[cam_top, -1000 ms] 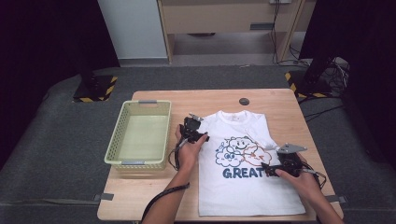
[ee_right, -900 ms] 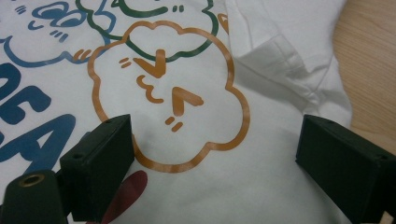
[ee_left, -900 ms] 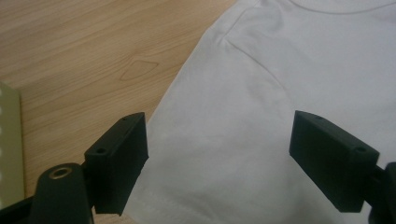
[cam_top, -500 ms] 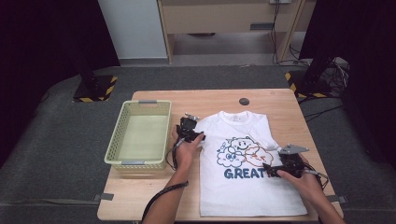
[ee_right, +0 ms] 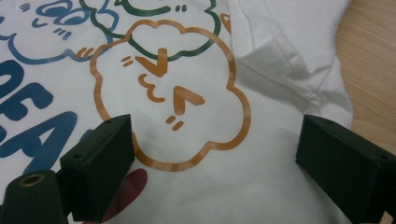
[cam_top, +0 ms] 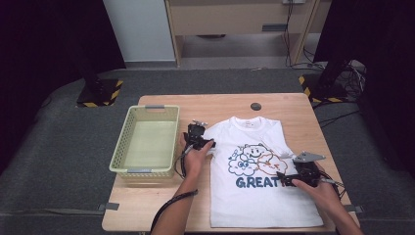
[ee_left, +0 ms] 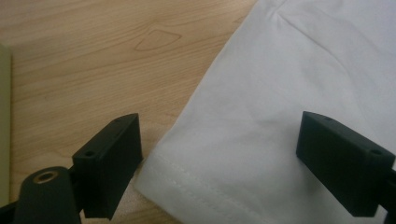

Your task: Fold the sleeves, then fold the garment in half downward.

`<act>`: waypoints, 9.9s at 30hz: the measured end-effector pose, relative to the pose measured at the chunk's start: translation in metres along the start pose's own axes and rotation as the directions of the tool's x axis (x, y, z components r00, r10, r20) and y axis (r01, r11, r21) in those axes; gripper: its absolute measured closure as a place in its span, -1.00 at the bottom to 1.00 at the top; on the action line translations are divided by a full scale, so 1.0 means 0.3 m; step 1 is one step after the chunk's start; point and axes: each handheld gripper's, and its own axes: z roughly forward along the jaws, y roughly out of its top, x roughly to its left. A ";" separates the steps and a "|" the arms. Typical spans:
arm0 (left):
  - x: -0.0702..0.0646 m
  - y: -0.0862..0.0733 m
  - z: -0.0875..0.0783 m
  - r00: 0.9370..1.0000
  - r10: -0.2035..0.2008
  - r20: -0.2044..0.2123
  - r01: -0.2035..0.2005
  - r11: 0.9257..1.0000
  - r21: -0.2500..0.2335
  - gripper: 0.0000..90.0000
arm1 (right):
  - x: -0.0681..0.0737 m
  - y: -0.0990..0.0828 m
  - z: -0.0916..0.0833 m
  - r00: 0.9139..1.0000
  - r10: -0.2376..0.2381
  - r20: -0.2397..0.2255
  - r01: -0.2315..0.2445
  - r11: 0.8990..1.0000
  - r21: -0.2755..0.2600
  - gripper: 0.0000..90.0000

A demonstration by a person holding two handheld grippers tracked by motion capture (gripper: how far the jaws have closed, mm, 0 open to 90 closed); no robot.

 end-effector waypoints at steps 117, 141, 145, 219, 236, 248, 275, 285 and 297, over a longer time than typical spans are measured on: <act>-0.150 0.196 0.136 0.980 0.101 0.173 -0.112 0.992 0.051 -0.57 | -0.332 0.364 0.328 0.975 0.183 0.129 -0.195 0.978 0.080 -0.41; -0.220 0.203 0.108 0.967 0.195 0.164 -0.198 0.980 -0.001 0.89 | -0.311 0.406 0.317 0.988 0.149 0.051 -0.153 0.985 0.075 0.92; -0.219 0.212 0.089 0.968 0.186 0.170 -0.186 0.982 -0.017 0.90 | -0.311 0.421 0.288 0.986 0.158 0.047 -0.160 0.985 0.062 0.92; -0.259 0.201 -0.310 0.966 0.241 0.094 -0.219 0.956 -0.195 0.92 | -0.152 0.463 -0.154 0.989 0.100 0.110 -0.087 0.990 -0.114 0.94; -0.286 0.053 -0.360 0.970 0.207 0.127 -0.183 0.966 -0.182 0.91 | -0.060 0.355 -0.189 0.994 0.079 0.080 -0.071 0.992 -0.101 0.94; -0.327 -0.075 -0.374 0.966 0.229 0.123 -0.211 0.967 -0.144 0.90 | -0.001 0.261 -0.187 0.995 0.075 0.067 -0.071 0.995 -0.069 0.93; -0.369 -0.290 -0.298 0.942 0.320 0.098 -0.317 0.948 -0.038 0.84 | 0.097 0.020 -0.072 0.996 0.074 0.049 -0.078 0.993 0.088 0.89; -0.316 -0.214 -0.222 0.950 0.293 0.105 -0.289 0.956 -0.053 0.85 | 0.051 0.065 -0.015 0.995 0.083 0.057 -0.087 0.994 0.072 0.85; -0.308 -0.206 -0.207 0.963 0.251 0.095 -0.244 0.967 -0.078 0.63 | -0.005 0.074 0.005 0.992 0.117 0.049 -0.119 0.992 0.039 0.52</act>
